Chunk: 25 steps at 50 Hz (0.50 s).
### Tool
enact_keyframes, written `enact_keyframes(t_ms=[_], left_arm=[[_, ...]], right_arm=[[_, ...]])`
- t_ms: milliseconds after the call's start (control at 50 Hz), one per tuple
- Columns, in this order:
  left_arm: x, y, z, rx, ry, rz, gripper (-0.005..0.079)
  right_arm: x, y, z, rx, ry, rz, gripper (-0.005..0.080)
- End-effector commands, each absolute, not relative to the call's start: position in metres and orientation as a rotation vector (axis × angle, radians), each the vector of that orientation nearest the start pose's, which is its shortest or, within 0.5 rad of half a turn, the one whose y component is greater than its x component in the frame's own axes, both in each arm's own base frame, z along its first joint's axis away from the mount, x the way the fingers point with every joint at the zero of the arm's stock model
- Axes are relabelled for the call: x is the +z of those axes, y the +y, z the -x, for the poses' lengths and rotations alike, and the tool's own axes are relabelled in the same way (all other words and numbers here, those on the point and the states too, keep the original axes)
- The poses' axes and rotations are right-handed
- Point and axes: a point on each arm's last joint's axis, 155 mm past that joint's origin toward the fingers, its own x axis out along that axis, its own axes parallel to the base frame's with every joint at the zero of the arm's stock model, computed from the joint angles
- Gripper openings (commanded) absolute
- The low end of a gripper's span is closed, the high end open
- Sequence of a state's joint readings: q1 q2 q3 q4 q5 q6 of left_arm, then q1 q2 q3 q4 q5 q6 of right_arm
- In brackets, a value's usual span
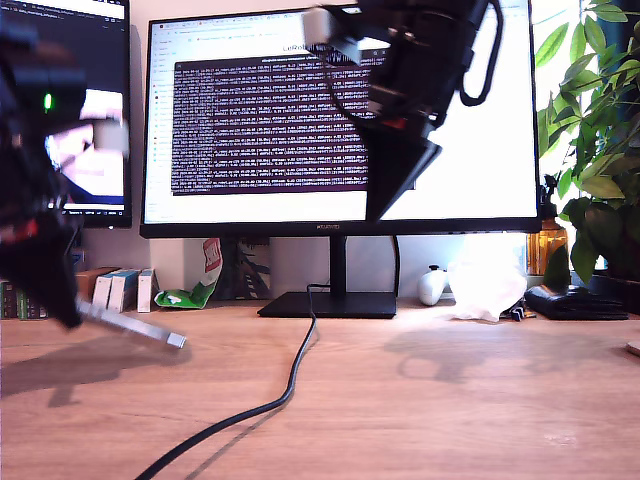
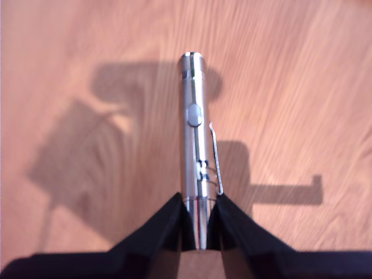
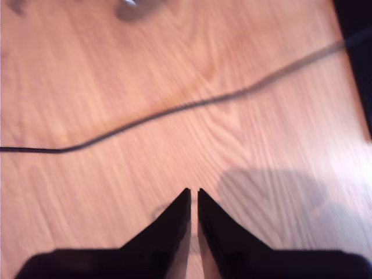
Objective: Pick the metallic laser pointer with your right arm, pass it to your left arm, then place it down to the left side of the table
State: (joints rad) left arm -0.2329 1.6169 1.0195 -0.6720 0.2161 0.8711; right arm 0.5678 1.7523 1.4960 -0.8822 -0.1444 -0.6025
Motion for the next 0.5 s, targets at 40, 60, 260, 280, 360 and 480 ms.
enact_keyframes(t_ms=[40, 60, 260, 280, 360, 480], left_arm=[[0.029, -0.112, -0.317, -0.923, 1.089, -0.723, -0.0024], [0.027, -0.110, -0.316, -0.922, 1.101, -0.723, -0.0024], [0.010, -0.094, -0.312, -0.891, 1.188, -0.726, -0.0024], [0.009, -0.093, -0.312, -0.888, 1.190, -0.728, -0.0024], [0.009, -0.090, -0.315, -0.870, 1.188, -0.742, -0.0023], [0.009, -0.087, -0.315, -0.860, 1.199, -0.752, 0.0128]], right_arm=[[0.126, 0.255, -0.339, 0.993, 0.927, 0.744, -0.0012], [0.126, 0.256, -0.339, 0.994, 0.926, 0.744, -0.0012], [0.127, 0.259, -0.338, 1.006, 0.917, 0.734, -0.0012], [0.127, 0.259, -0.338, 1.006, 0.917, 0.734, -0.0012], [0.127, 0.258, -0.339, 1.005, 0.918, 0.732, -0.0012], [0.127, 0.255, -0.341, 0.997, 0.922, 0.725, -0.0012]])
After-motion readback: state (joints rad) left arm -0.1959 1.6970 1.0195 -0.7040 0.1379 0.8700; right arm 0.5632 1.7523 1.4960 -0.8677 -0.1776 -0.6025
